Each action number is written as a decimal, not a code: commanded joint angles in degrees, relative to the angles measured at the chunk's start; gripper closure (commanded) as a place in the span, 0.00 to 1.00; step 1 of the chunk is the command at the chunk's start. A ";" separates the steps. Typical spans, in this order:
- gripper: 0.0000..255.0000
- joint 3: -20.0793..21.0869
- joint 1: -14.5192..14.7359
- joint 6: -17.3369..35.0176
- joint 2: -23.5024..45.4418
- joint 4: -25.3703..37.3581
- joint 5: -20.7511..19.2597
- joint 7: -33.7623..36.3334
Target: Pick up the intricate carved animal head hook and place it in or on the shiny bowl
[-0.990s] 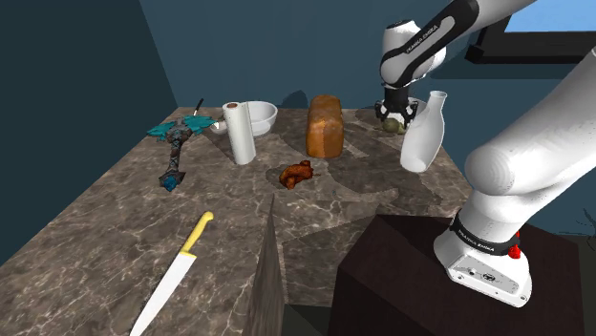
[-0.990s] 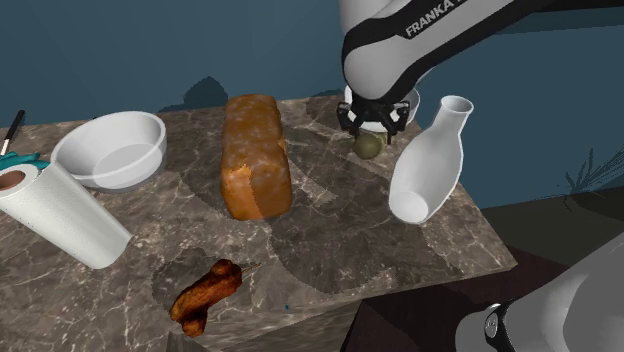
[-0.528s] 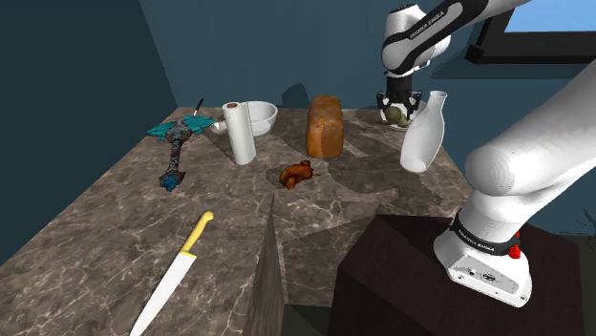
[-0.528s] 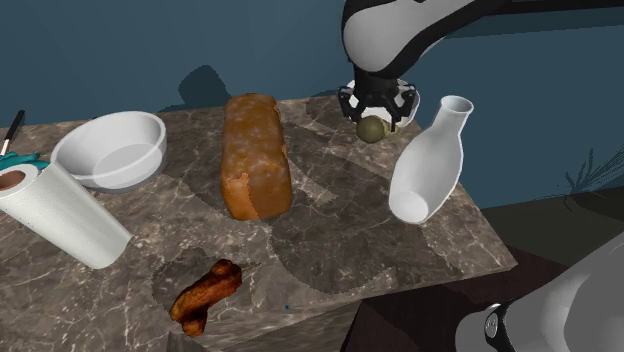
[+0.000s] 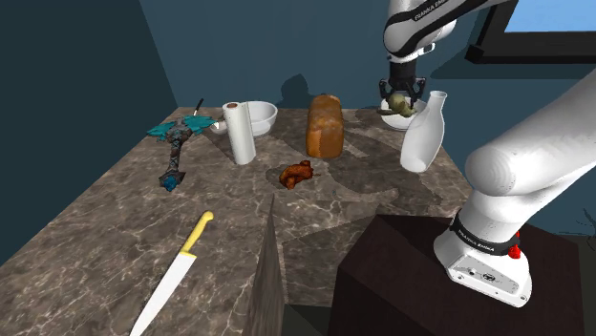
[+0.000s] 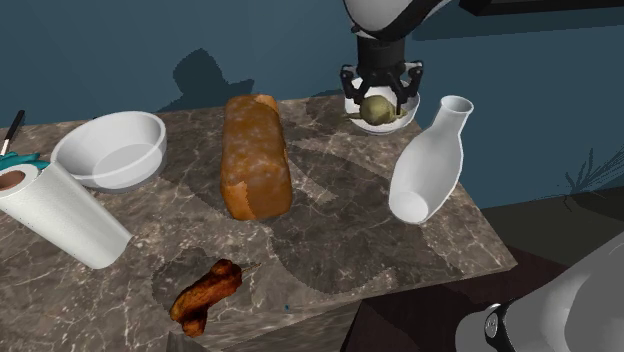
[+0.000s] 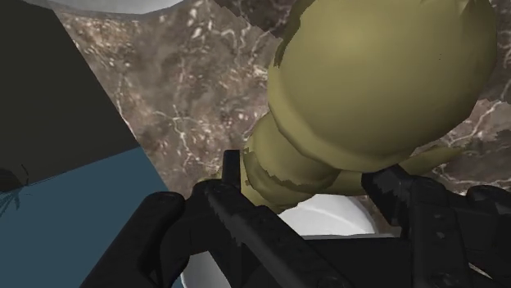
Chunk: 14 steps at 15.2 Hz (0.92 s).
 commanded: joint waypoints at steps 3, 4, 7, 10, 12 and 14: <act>1.00 0.07 0.16 -3.17 -1.24 1.96 0.47 -0.69; 1.00 0.07 0.19 -3.97 -1.52 2.50 0.57 -0.87; 1.00 -1.48 -0.91 -4.17 0.86 5.60 -0.05 -3.25; 1.00 -3.69 -2.42 -3.66 5.00 9.97 -0.71 -6.58; 1.00 -5.05 -3.35 -3.46 7.91 13.19 -0.87 -8.82; 1.00 -6.33 -4.25 -3.40 10.93 16.65 -0.82 -11.08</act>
